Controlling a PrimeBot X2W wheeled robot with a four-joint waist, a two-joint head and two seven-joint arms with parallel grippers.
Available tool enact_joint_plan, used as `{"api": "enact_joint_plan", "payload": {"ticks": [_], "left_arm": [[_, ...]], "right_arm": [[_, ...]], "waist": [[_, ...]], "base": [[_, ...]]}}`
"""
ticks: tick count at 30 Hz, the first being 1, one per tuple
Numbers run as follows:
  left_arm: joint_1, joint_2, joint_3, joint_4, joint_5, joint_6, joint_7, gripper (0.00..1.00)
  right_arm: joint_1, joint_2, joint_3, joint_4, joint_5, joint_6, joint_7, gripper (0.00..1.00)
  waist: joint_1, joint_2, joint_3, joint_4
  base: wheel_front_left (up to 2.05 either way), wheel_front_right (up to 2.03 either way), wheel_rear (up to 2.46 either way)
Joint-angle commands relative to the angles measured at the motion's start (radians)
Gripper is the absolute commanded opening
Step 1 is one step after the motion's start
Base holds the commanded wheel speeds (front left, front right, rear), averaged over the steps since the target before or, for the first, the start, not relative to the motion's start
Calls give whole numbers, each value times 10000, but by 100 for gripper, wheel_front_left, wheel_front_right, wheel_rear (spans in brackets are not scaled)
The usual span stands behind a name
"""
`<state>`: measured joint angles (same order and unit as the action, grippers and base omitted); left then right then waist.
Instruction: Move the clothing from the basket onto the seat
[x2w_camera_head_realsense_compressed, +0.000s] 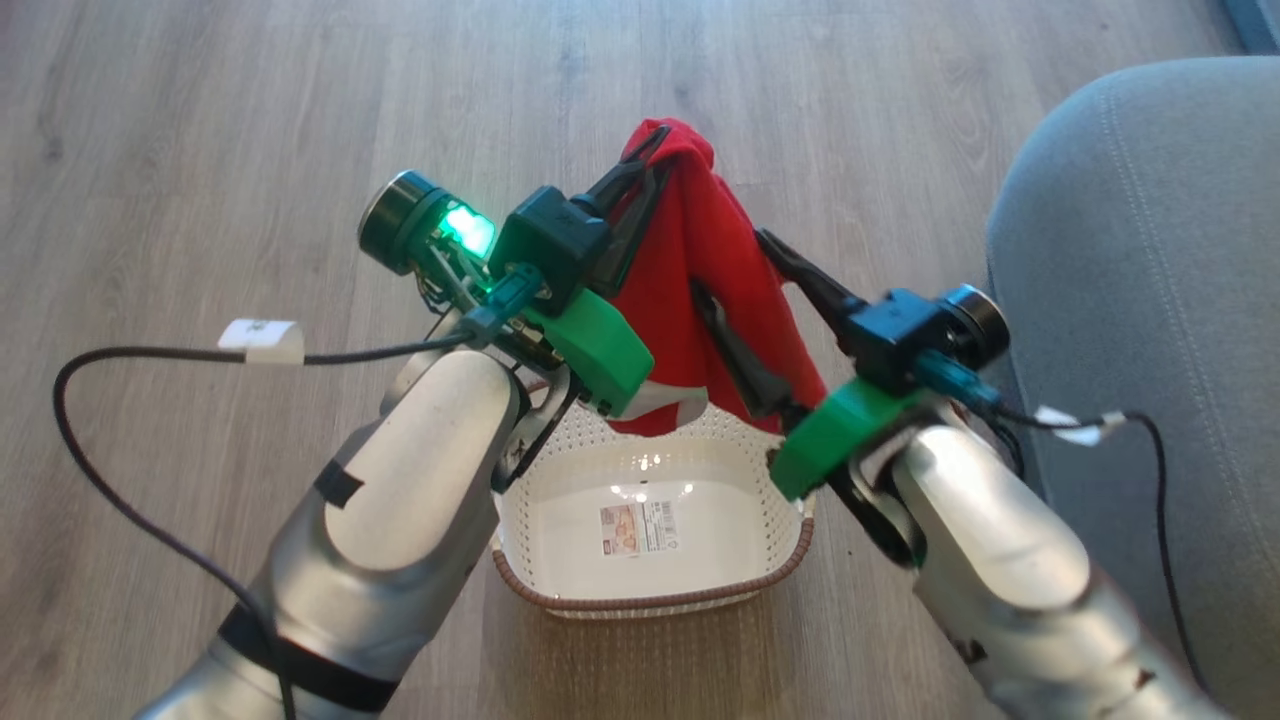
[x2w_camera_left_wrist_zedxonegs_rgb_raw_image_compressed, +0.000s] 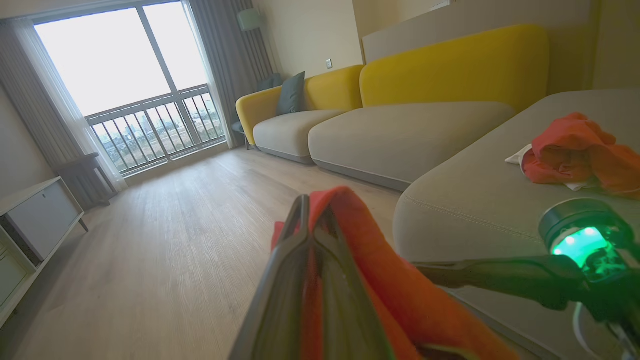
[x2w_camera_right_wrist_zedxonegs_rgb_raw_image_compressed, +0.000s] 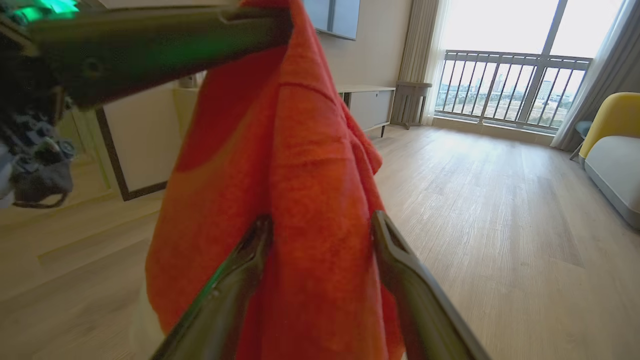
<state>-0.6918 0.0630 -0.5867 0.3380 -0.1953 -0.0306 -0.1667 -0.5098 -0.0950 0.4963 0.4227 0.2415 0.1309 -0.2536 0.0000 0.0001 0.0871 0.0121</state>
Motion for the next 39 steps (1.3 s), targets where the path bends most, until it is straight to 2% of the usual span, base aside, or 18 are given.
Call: {"api": "enact_joint_plan", "payload": {"ticks": [1,8,9,10,11,12,19,20,22,31,35,39], "left_arm": [[-338,174,225,-432,-32,64,33,0],[-325,92,-119,-390,-81,13,19,0],[-324,81,-156,-373,-101,9,11,0],[-329,70,-188,-357,-121,10,1,0],[-329,70,-188,-357,-121,10,1,0],[-336,59,-221,-339,-137,12,-13,0],[-343,106,-249,-187,-187,131,-178,0],[-321,116,-239,-159,-213,136,-217,21],[-280,149,-243,-99,-244,134,-271,100],[19,292,-304,155,-618,-149,-412,100],[231,441,-333,360,-864,-333,-373,100],[465,573,-371,520,-1245,-550,-326,100]], "right_arm": [[-687,243,392,129,162,-2,101,100],[-1971,434,1373,1607,808,-2,250,100],[-2093,439,1501,1751,1005,-2,238,67],[-2201,441,1598,1906,1209,-2,224,17],[-2201,441,1598,1906,1209,-2,224,17],[-2301,442,1676,2076,1377,-2,208,0],[-2654,446,1637,2766,1996,-2,-24,0],[-2662,446,1558,2811,2009,-2,-43,0],[-2668,446,1357,2839,2005,-2,-67,0],[-2127,447,-90,1709,1424,-2,-79,0],[-1843,447,-487,1271,1147,-2,-80,0],[-1521,447,-820,834,909,-2,-81,0]], "waist": [[0,-1,25,81],[0,-1,73,297],[0,-1,73,321],[0,-1,79,344],[0,-1,79,344],[0,-1,87,368],[0,-1,174,340],[0,-1,188,304],[0,-1,218,210],[0,-1,303,-585],[0,-1,357,-1204],[0,-1,363,-2141]], "base": [[0,0,0],[0,0,0],[0,0,0],[0,0,0],[0,0,0],[0,0,0],[0,0,0],[0,0,0],[0,0,0],[0,0,0],[0,0,0],[0,0,0]]}}
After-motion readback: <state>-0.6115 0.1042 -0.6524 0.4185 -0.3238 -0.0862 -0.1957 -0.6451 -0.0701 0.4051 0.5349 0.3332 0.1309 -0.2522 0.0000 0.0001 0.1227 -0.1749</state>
